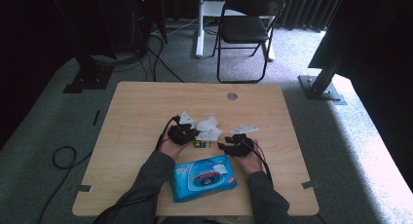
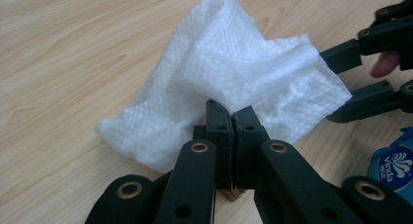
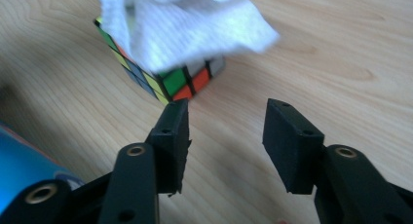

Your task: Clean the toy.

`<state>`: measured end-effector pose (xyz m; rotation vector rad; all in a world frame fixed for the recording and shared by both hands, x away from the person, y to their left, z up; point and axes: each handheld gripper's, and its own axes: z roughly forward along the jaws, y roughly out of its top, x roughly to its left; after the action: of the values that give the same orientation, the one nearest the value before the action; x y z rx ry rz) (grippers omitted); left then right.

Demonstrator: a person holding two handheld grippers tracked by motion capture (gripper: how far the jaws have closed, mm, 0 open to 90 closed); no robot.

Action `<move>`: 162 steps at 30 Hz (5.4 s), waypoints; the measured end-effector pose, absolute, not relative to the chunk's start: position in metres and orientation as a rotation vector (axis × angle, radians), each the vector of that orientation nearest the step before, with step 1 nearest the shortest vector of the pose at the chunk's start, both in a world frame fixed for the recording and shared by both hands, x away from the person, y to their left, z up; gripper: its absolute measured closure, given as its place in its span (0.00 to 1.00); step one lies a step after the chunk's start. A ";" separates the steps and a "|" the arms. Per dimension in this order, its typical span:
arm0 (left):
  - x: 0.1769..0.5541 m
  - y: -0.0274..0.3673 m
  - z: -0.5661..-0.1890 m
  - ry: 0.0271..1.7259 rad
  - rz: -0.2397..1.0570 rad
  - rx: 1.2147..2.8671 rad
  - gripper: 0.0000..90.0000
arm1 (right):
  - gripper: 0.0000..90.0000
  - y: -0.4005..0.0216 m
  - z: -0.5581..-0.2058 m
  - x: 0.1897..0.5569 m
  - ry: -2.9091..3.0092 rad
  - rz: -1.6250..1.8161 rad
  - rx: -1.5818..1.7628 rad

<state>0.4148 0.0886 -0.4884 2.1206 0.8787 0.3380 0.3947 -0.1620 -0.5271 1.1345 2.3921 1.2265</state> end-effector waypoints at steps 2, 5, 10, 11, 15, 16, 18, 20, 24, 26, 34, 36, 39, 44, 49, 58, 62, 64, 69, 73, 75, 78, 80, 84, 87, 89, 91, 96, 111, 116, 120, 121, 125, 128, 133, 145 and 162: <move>0.416 0.088 -0.489 0.876 0.332 2.120 0.98 | 0.59 -0.160 -0.527 0.395 2.396 1.235 1.126; 0.417 0.086 -0.490 0.868 0.314 2.111 0.98 | 0.57 -0.153 -0.528 0.396 2.429 1.217 1.092; 0.419 0.084 -0.489 0.847 0.311 2.127 0.98 | 0.55 -0.148 -0.524 0.400 2.453 1.217 1.055; 0.419 0.084 -0.489 0.843 0.314 2.132 0.98 | 0.54 -0.148 -0.524 0.401 2.460 1.215 1.048; 0.421 0.082 -0.488 0.843 0.323 2.141 0.98 | 0.59 -0.146 -0.524 0.406 2.477 1.198 1.024; 0.421 0.082 -0.488 0.842 0.327 2.144 0.98 | 0.62 -0.146 -0.524 0.407 2.479 1.202 1.017; 0.422 0.081 -0.488 0.846 0.334 2.146 0.98 | 0.70 -0.146 -0.524 0.408 2.492 1.226 1.001; 0.424 0.081 -0.488 0.850 0.342 2.143 0.98 | 0.75 -0.145 -0.524 0.408 2.501 1.237 0.979; 0.427 0.081 -0.488 0.865 0.346 2.135 0.98 | 0.79 -0.141 -0.525 0.407 2.528 1.268 0.942; 0.427 0.082 -0.487 0.871 0.361 2.134 0.98 | 0.79 -0.138 -0.526 0.407 2.536 1.277 0.928; 0.429 0.093 -0.486 0.962 0.407 2.076 0.97 | 0.70 -0.143 -0.527 0.411 2.499 1.295 0.968; 0.431 0.092 -0.488 0.966 0.396 2.083 0.97 | 0.66 -0.144 -0.526 0.412 2.488 1.304 0.967; 0.432 0.091 -0.490 0.961 0.386 2.101 0.97 | 0.65 -0.144 -0.526 0.413 2.488 1.310 0.978; 0.435 0.092 -0.491 0.977 0.368 2.082 0.97 | 0.76 -0.143 -0.526 0.414 2.505 1.343 0.967; 0.438 0.093 -0.493 0.987 0.359 2.069 0.97 | 0.76 -0.139 -0.527 0.413 2.523 1.360 0.937; 0.438 0.089 -0.496 0.974 0.372 2.083 0.97 | 0.50 -0.138 -0.530 0.416 2.482 1.348 0.997; 0.439 0.090 -0.499 0.986 0.361 2.082 0.97 | 0.46 -0.139 -0.533 0.418 2.478 1.326 1.016; 0.439 0.090 -0.499 0.985 0.362 2.084 0.97 | 0.54 -0.138 -0.535 0.419 2.483 1.339 1.005; 0.439 0.091 -0.498 0.992 0.380 2.087 0.97 | 0.65 -0.135 -0.534 0.417 2.486 1.363 0.984; 0.440 0.094 -0.498 1.007 0.397 2.070 0.96 | 0.70 -0.138 -0.533 0.415 2.529 1.408 0.927; 0.439 0.094 -0.498 1.009 0.398 2.065 0.96 | 0.63 -0.138 -0.532 0.415 2.518 1.395 0.933; 0.439 0.093 -0.496 1.003 0.404 2.059 0.96 | 0.39 -0.139 -0.533 0.419 2.467 1.362 0.990; 0.438 0.093 -0.495 0.995 0.405 2.060 0.96 | 0.37 -0.139 -0.534 0.420 2.465 1.348 0.998; 0.437 0.093 -0.493 0.990 0.405 2.056 0.96 | 0.31 -0.133 -0.536 0.428 2.492 1.329 1.006; 0.437 0.093 -0.492 0.986 0.401 2.060 0.96 | 0.31 -0.132 -0.537 0.429 2.497 1.329 1.000; 0.437 0.093 -0.492 0.984 0.394 2.065 0.96 | 0.30 -0.126 -0.536 0.434 2.505 1.322 0.982; 0.438 0.093 -0.492 0.988 0.391 2.063 0.96 | 0.29 -0.125 -0.536 0.435 2.506 1.317 0.980; 0.440 0.094 -0.493 0.988 0.374 2.063 0.96 | 0.34 -0.121 -0.535 0.434 2.511 1.308 0.936; 0.431 0.088 -0.487 0.945 0.401 2.044 0.95 | 0.36 -0.115 -0.541 0.430 2.483 1.234 0.892; 0.427 0.081 -0.487 0.888 0.400 2.067 0.96 | 0.37 -0.114 -0.541 0.428 2.470 1.224 0.885; 0.427 0.079 -0.494 0.883 0.397 2.075 0.96 | 0.38 -0.113 -0.541 0.427 2.469 1.200 0.865; 0.427 0.079 -0.494 0.886 0.393 2.072 0.96 | 0.38 -0.113 -0.541 0.427 2.470 1.201 0.867; 0.425 0.078 -0.493 0.873 0.396 2.083 0.96 | 0.38 -0.112 -0.541 0.427 2.467 1.200 0.868; 0.424 0.078 -0.493 0.864 0.413 2.090 0.97 | 0.38 -0.112 -0.541 0.427 2.465 1.198 0.873; 0.429 0.084 -0.493 0.920 0.449 2.073 0.97 | 0.38 -0.112 -0.541 0.426 2.465 1.199 0.875; 0.418 0.069 -0.492 0.810 0.396 2.125 0.97 | 0.38 -0.112 -0.541 0.427 2.465 1.205 0.886; 0.427 0.055 -0.491 0.774 0.362 2.142 0.97 | 0.38 -0.110 -0.541 0.425 2.491 1.226 0.867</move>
<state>0.4267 0.0555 -0.4910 2.1424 0.7735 0.3619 0.4254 -0.1100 -0.5409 0.8674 2.4912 1.2259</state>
